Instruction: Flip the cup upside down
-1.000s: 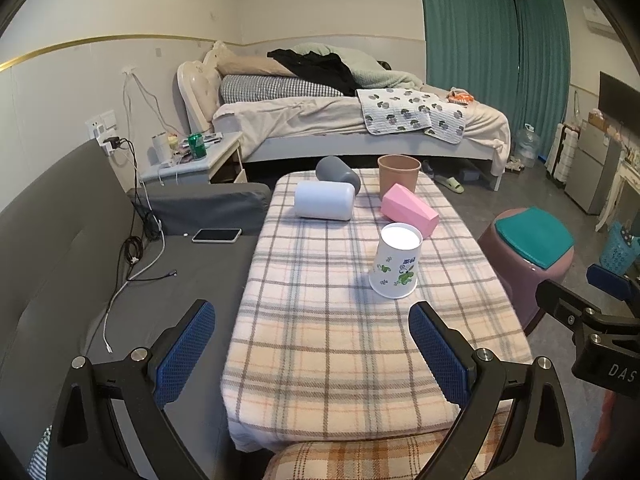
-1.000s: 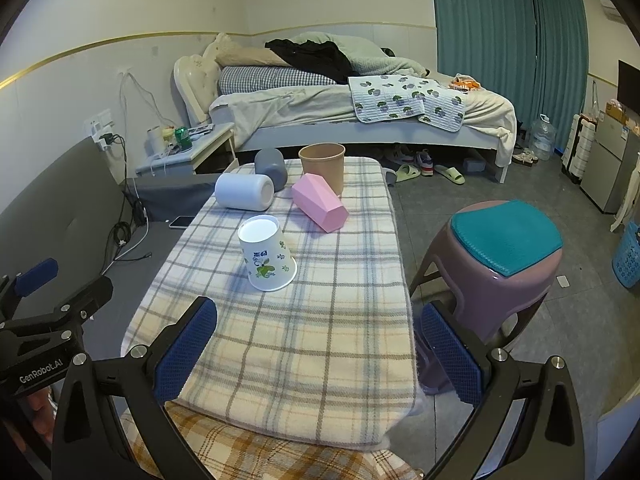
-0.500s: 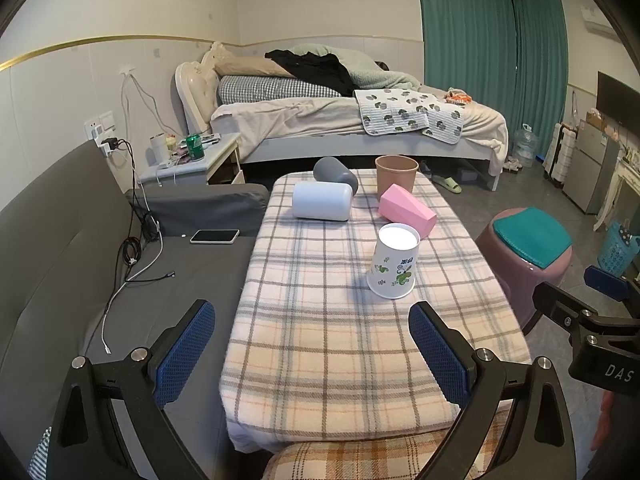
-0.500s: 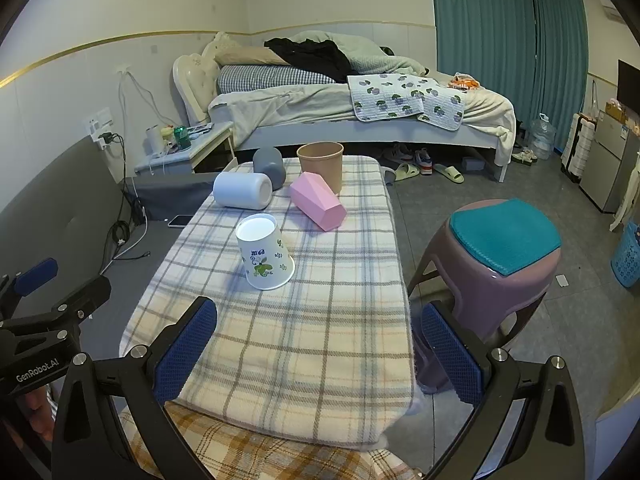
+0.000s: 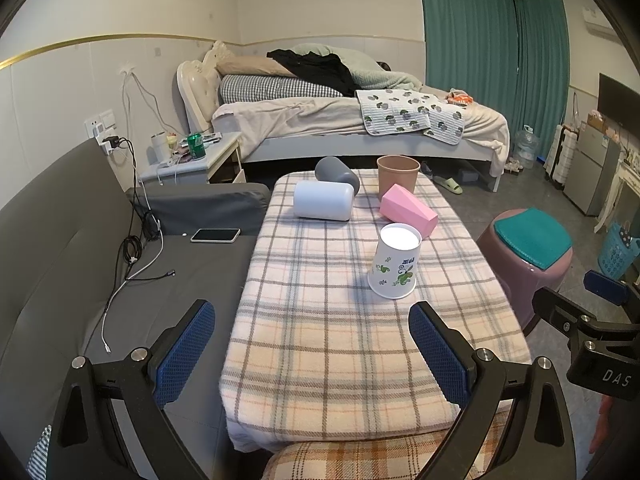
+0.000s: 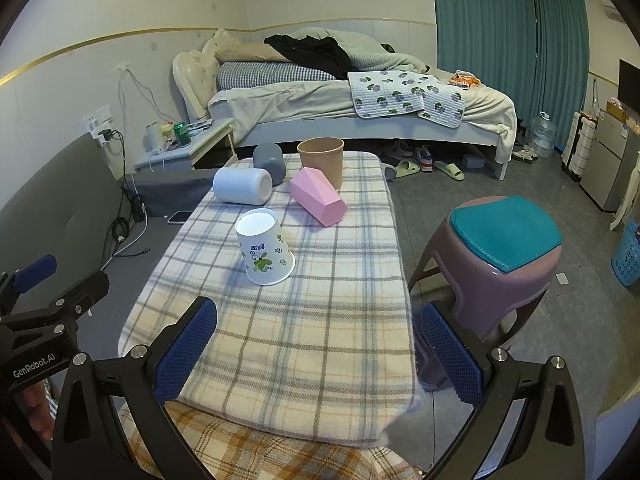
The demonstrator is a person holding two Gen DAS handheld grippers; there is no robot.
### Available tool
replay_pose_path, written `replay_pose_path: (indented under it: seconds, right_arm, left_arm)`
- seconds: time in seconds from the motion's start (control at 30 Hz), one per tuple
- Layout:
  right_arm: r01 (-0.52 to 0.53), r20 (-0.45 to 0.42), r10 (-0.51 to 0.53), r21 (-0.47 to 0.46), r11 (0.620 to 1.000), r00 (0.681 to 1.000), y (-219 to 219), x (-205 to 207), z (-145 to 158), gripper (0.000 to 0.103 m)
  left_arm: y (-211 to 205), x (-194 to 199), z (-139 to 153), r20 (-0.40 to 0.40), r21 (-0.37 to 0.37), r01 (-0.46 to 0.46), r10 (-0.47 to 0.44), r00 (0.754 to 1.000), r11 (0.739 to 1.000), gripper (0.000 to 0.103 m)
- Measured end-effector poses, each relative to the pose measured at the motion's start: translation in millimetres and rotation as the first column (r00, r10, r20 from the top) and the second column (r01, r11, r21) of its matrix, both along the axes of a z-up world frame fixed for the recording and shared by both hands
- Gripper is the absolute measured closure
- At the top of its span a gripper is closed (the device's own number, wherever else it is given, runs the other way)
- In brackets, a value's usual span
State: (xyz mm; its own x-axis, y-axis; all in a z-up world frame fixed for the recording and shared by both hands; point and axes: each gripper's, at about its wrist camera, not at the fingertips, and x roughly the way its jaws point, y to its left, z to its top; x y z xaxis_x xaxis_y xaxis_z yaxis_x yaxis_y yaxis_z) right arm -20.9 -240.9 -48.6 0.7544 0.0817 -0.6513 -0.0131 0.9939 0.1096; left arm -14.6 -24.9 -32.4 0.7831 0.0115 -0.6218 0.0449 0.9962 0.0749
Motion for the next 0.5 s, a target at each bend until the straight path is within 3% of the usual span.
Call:
replay_pose_path:
  seconds: [0.5]
  right_arm:
    - [-0.009, -0.011, 0.009, 0.000, 1.000, 1.000, 3.1, -0.5, -4.3, 0.000]
  left_arm:
    - [-1.5, 0.5, -1.1, -0.003, -0.003, 0.003, -0.003, 1.000, 1.000, 0.003]
